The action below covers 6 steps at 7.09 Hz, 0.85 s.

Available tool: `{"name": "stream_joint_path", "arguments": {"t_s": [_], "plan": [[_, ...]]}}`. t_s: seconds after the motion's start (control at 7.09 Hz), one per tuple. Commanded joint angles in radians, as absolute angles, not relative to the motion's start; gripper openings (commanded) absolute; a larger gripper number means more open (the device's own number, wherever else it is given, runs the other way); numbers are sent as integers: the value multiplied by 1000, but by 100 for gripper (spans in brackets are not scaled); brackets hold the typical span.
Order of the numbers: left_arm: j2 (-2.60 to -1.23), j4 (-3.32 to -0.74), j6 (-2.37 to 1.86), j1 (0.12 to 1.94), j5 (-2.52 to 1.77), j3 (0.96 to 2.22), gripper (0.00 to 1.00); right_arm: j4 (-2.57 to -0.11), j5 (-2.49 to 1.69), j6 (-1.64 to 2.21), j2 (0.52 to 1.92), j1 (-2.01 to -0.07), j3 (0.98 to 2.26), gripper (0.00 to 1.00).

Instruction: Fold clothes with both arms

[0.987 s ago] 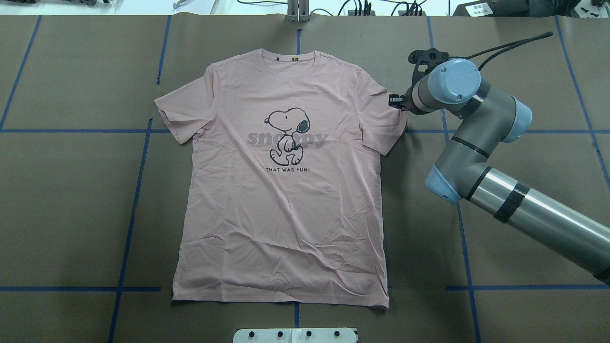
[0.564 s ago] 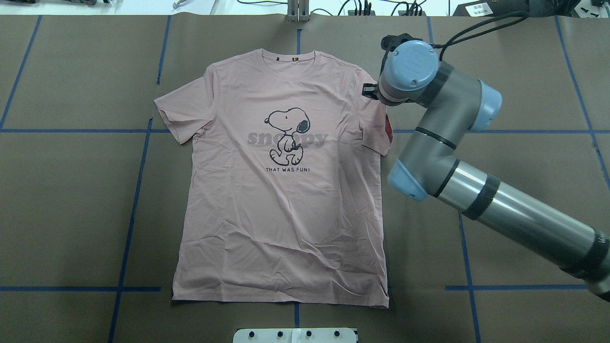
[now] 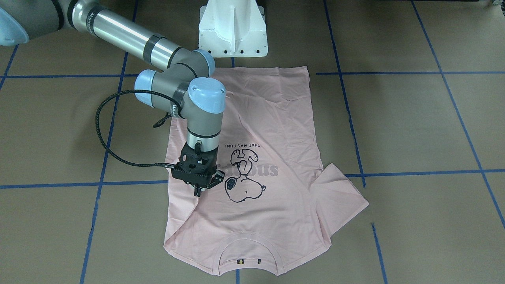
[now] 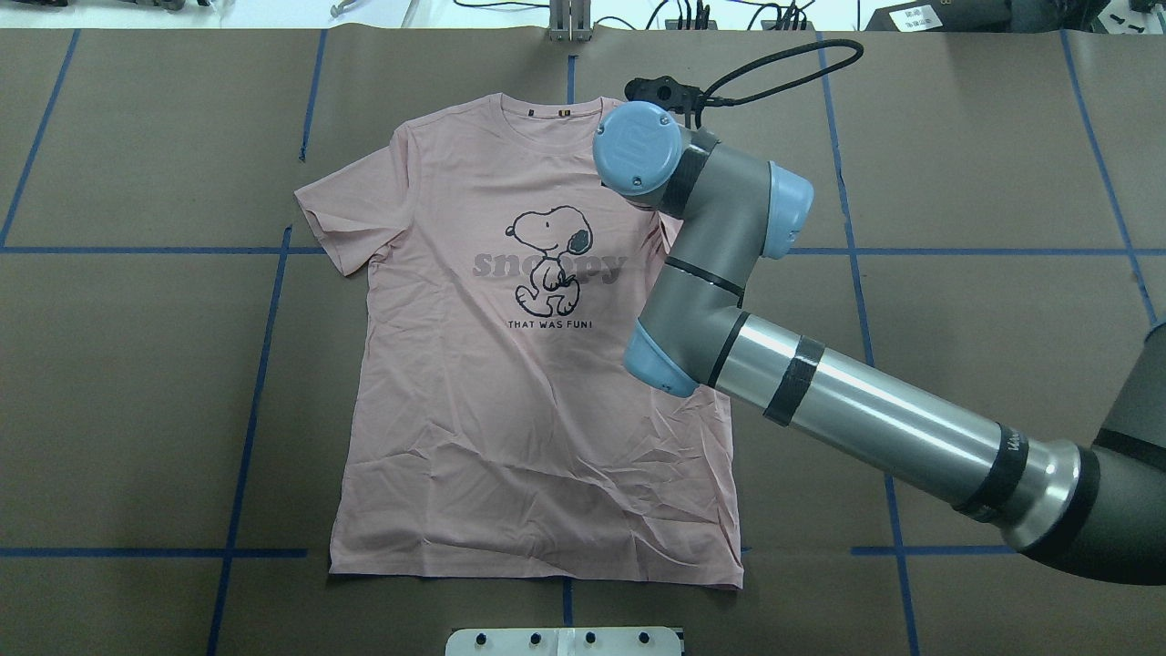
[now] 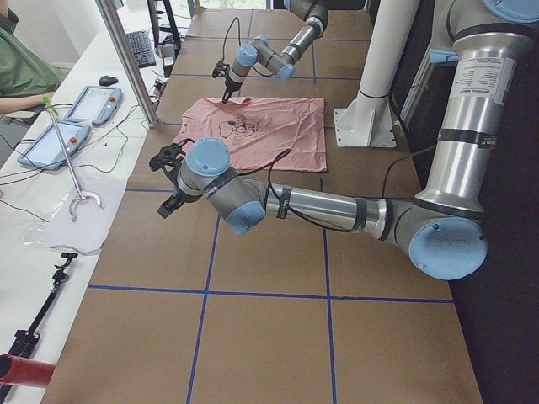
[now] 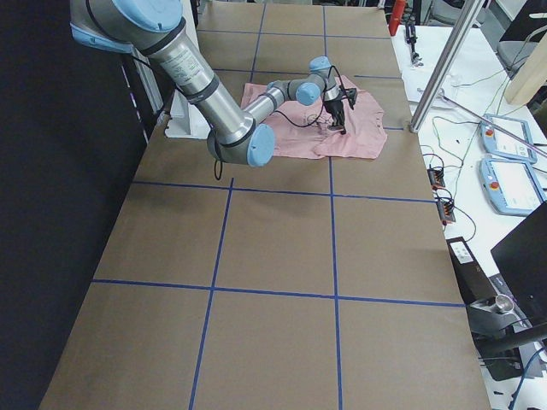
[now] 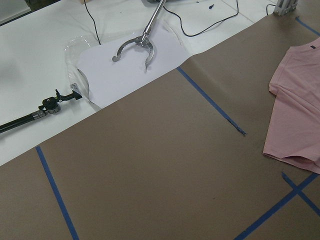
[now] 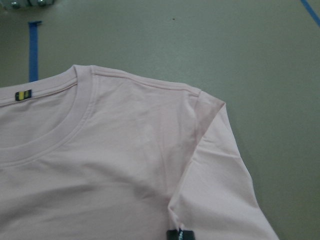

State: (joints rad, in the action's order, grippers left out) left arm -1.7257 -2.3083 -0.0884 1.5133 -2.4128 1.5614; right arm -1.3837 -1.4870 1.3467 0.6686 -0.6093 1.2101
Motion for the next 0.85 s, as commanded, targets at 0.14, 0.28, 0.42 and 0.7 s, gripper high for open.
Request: {"name": "stream_joint_path", "arguments": {"t_s": [0.14,0.28,0.42,0.7], "plan": [[-1726,-2309,-89,1511,-2413,1560,100,-1368,-1496,1330,632,-604,1204,100],[-1727,-2304,-106,1490,-2407,1554,100,-1370,-1553,1263,627,-645,1212,100],[-1729,-2306,-188,1448,-2404,1554,100,-1387,-1691,1174,633,-720,1227,100],[-1758,-2306,-384,1334,-2376,1559,97,-1390,-1890,948,768,-896,1380,100]]}}
